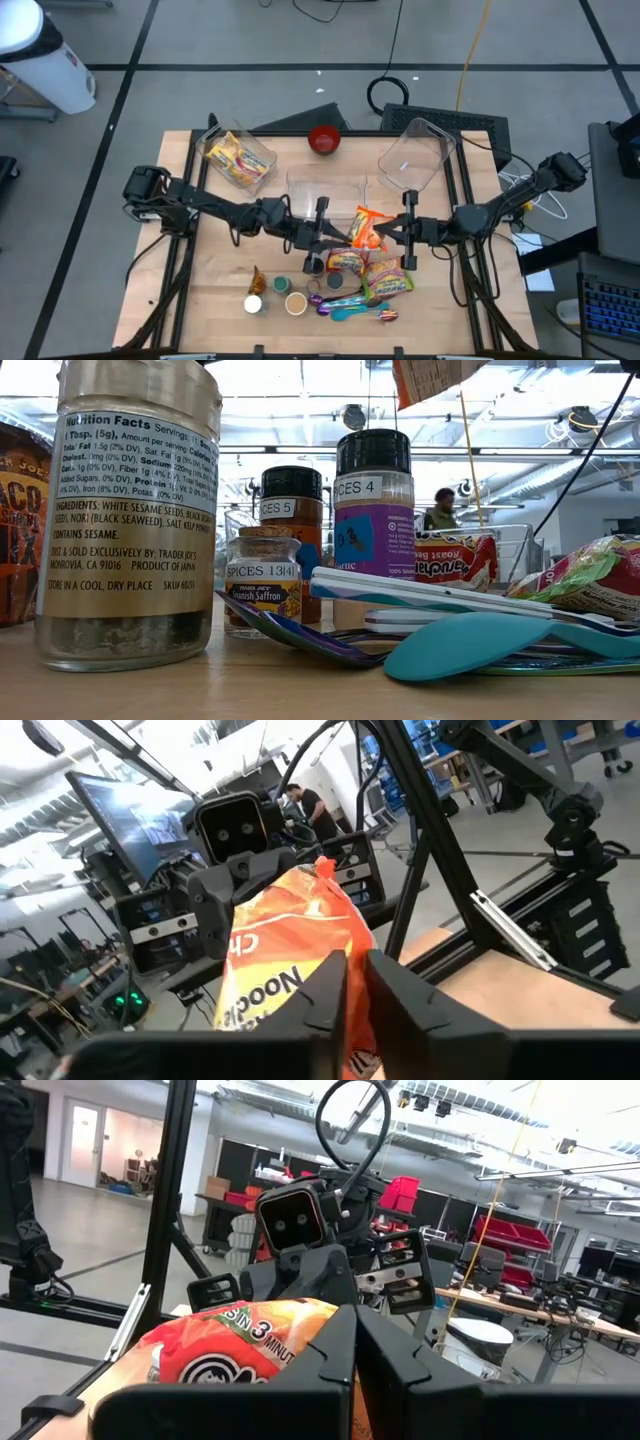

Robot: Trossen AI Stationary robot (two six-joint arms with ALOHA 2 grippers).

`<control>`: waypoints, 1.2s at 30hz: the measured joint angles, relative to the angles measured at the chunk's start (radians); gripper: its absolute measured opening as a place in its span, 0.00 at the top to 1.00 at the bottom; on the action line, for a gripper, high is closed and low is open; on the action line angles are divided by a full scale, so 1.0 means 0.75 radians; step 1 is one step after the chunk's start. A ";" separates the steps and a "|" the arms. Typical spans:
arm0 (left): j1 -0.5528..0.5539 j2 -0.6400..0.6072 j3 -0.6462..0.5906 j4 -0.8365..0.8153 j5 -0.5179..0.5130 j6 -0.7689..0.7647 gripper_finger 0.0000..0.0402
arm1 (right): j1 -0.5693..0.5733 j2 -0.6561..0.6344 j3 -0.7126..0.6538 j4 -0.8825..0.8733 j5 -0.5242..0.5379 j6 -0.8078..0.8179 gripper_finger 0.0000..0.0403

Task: Pick & Place Food Item
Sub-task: Put the orange noodle pack into the left transparent bin

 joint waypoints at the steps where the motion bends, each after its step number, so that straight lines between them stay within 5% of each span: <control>1: 0.000 0.000 0.000 0.000 0.000 0.021 0.94 | 0.000 0.000 0.000 -0.001 -0.001 0.000 1.00; 12: 0.000 0.000 0.000 -0.008 0.001 0.043 0.98 | 0.003 0.000 0.000 -0.017 0.002 0.049 0.99; 17: 0.001 -0.037 -0.001 -0.063 0.002 0.024 0.99 | 0.003 -0.005 0.001 -0.076 0.012 0.059 0.88; 23: 0.001 -0.112 -0.001 -0.203 -0.026 -0.038 0.99 | 0.069 -0.070 0.002 -0.168 0.359 0.060 0.62; 27: -0.006 -0.208 -0.001 -0.385 -0.193 -0.033 0.99 | 0.155 -0.156 0.002 -0.254 0.620 0.058 0.48; 36: 0.027 -0.363 -0.138 -0.451 -0.511 0.003 0.99 | 0.241 -0.214 0.002 -0.342 0.704 0.087 0.39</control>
